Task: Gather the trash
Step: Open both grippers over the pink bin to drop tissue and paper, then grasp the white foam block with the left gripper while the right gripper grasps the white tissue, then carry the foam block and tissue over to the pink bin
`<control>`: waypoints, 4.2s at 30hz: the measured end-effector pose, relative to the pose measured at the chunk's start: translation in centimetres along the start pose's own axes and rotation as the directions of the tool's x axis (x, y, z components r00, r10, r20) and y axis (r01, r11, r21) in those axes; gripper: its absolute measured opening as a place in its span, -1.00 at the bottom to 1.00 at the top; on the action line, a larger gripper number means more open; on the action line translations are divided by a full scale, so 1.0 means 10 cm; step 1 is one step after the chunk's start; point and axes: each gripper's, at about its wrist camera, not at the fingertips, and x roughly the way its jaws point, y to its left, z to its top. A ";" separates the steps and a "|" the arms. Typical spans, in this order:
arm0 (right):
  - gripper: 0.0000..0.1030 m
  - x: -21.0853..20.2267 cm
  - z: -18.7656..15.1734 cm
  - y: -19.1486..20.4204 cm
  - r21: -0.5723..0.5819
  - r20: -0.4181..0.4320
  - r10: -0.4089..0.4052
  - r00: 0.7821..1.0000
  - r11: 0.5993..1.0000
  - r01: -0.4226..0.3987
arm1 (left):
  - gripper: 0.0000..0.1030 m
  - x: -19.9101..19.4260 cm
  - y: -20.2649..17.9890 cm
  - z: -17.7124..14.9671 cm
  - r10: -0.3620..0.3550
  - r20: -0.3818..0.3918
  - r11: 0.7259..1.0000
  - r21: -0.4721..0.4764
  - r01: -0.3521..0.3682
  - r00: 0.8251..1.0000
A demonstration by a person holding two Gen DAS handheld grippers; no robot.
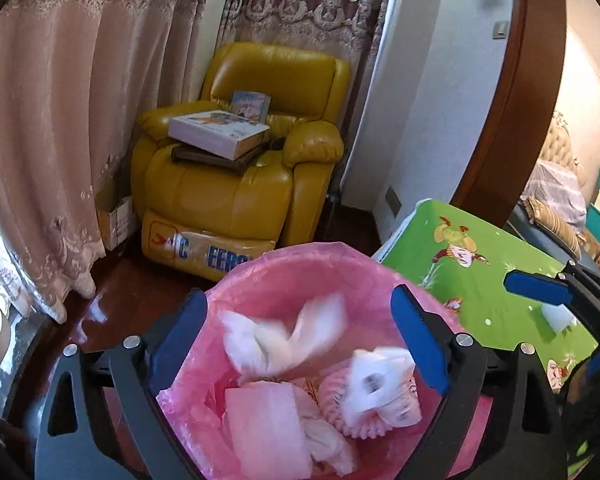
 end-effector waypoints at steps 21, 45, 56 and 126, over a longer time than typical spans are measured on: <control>0.54 -1.98 -2.28 -2.37 0.455 -0.185 -0.423 0.887 0.763 0.459 | 0.86 0.11 -2.66 -0.43 -0.225 -0.049 0.931 0.285 0.230 0.973; -0.62 -1.59 -2.68 -3.26 0.569 -0.315 -0.367 0.875 0.665 0.484 | 0.86 0.60 -3.64 -0.93 -0.209 -0.194 0.940 0.230 0.252 0.959; -0.65 -2.70 -3.01 -2.77 0.543 -0.181 -0.456 0.871 0.692 0.475 | 0.86 1.20 -4.47 -0.80 -0.092 -0.232 0.962 0.232 0.147 0.968; -0.63 -2.60 -2.88 -1.43 0.382 -0.162 -0.382 0.910 0.826 0.414 | 0.32 -0.39 -3.64 -1.56 -0.191 0.018 0.909 0.380 0.170 0.981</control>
